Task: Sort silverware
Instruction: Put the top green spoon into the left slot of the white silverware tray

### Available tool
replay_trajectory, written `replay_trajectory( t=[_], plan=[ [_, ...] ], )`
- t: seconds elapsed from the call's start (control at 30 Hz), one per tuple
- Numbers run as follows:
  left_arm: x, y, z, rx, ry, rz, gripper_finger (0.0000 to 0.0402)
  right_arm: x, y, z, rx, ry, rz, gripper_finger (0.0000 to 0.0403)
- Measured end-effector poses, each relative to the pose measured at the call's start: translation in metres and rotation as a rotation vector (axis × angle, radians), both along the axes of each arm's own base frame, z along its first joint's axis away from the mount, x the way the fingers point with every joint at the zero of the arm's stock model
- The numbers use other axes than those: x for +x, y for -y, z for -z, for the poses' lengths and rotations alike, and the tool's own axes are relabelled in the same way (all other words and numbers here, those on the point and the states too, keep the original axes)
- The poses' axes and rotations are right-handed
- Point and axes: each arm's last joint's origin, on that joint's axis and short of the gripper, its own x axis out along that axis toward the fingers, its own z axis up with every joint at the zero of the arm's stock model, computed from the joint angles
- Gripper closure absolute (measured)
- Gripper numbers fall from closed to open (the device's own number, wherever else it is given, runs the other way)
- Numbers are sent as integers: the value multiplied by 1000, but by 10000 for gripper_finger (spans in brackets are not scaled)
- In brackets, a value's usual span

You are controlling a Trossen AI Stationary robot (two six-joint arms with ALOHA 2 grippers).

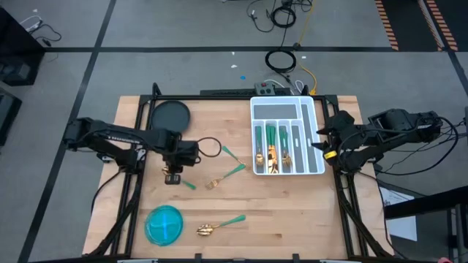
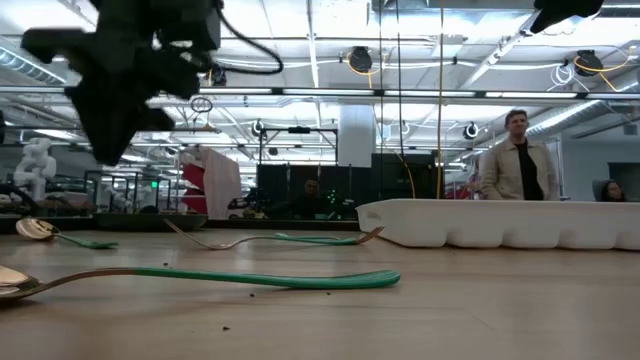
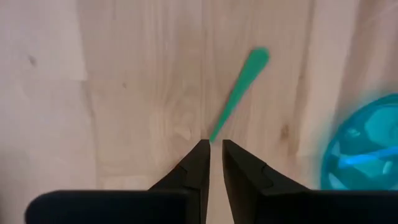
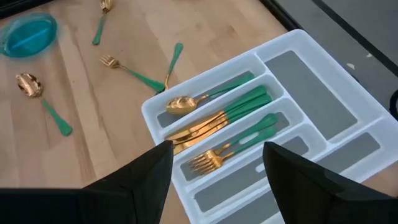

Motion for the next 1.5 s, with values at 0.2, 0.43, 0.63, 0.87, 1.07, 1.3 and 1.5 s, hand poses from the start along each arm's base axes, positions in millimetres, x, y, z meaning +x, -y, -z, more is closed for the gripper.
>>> replay_trajectory(
  t=[0.2, 0.43, 0.63, 0.87, 1.07, 1.3, 1.5],
  plan=[
    [10, -12, -48, -3, 152, -19, 352, 1, 0, 0, -20, -7, -15, 141],
    [-12, -25, -88, 0, 293, -59, 352, 4, -1, 1, -41, -25, -29, 97],
    [-28, -26, -78, -51, 252, -98, 352, 7, -2, 2, -39, -33, -22, 88],
    [-27, -21, -55, 39, 204, -106, 352, 10, -3, 4, -39, -58, -12, 89],
    [-26, -23, -53, 171, 183, -194, 352, 10, -3, 6, -31, -73, 5, 89],
    [-26, -23, -54, 162, 179, -286, 352, 10, -3, 6, -29, -71, 7, 89],
    [-26, -21, -54, 75, 181, -227, 351, 10, -3, 6, -28, -71, 7, 89]
  ],
)
